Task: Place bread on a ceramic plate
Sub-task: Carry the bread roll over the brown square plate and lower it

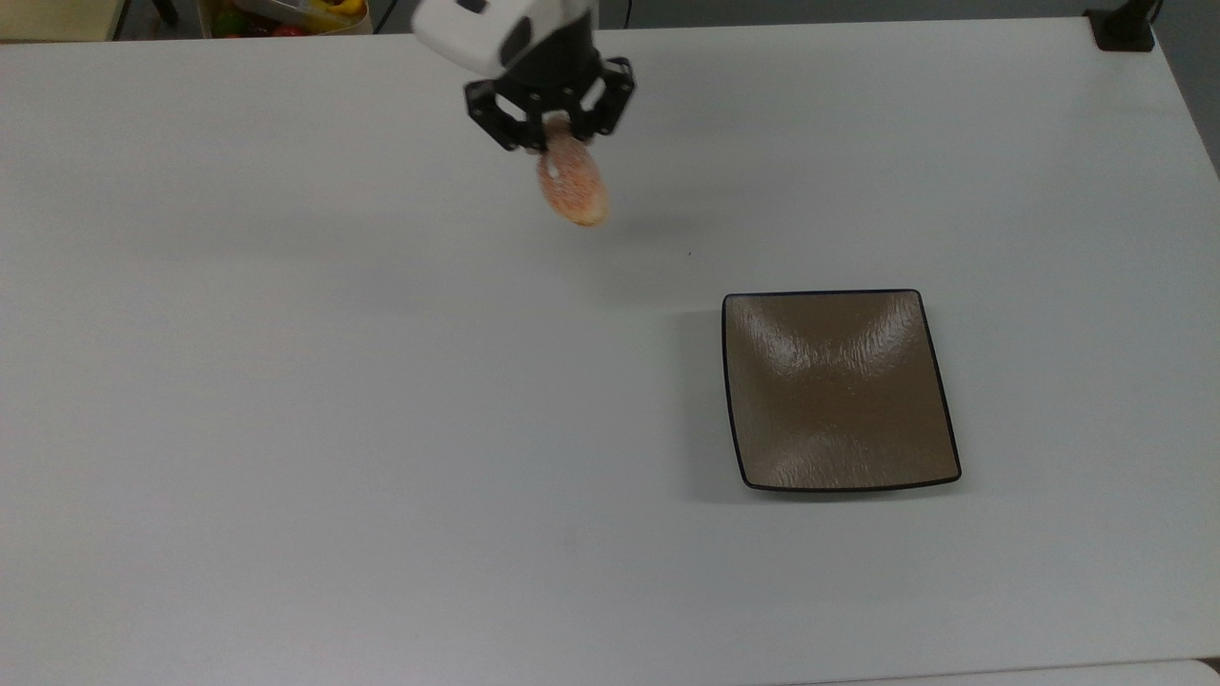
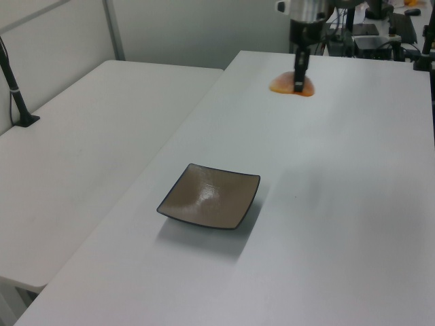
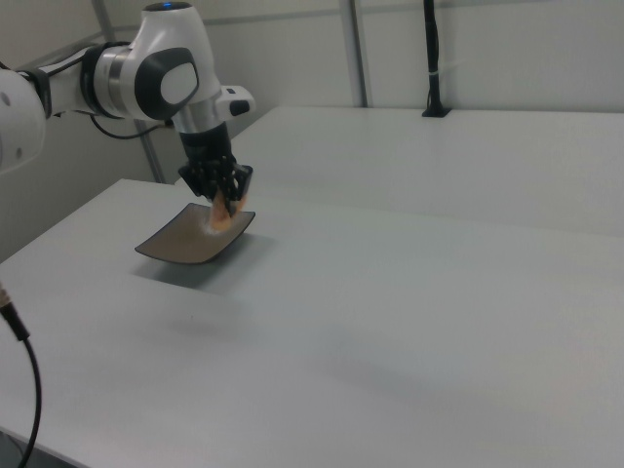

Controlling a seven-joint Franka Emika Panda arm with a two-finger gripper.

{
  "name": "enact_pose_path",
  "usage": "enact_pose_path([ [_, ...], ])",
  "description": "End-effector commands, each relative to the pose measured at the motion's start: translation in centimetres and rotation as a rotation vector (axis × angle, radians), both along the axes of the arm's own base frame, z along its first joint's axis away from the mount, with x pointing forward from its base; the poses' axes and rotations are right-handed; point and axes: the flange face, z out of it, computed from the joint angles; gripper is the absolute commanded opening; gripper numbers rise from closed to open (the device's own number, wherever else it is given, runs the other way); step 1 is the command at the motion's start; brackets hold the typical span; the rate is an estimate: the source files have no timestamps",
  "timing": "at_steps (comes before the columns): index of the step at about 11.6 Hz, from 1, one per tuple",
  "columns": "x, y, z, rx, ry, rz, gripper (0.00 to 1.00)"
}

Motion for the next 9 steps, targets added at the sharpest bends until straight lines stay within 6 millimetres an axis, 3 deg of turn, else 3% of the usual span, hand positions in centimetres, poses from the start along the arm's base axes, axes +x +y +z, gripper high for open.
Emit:
enact_pose_path([
  [1, 3.5, 7.2, -1.4, 0.041, -0.029, 0.0, 0.16],
  [3, 5.1, 11.4, -3.5, 0.094, -0.141, -0.03, 0.18],
  [5, 6.2, 15.4, -6.8, 0.132, -0.223, -0.026, 0.18],
  [9, 6.6, 20.8, -12.1, 0.172, -0.31, 0.014, 0.21],
])
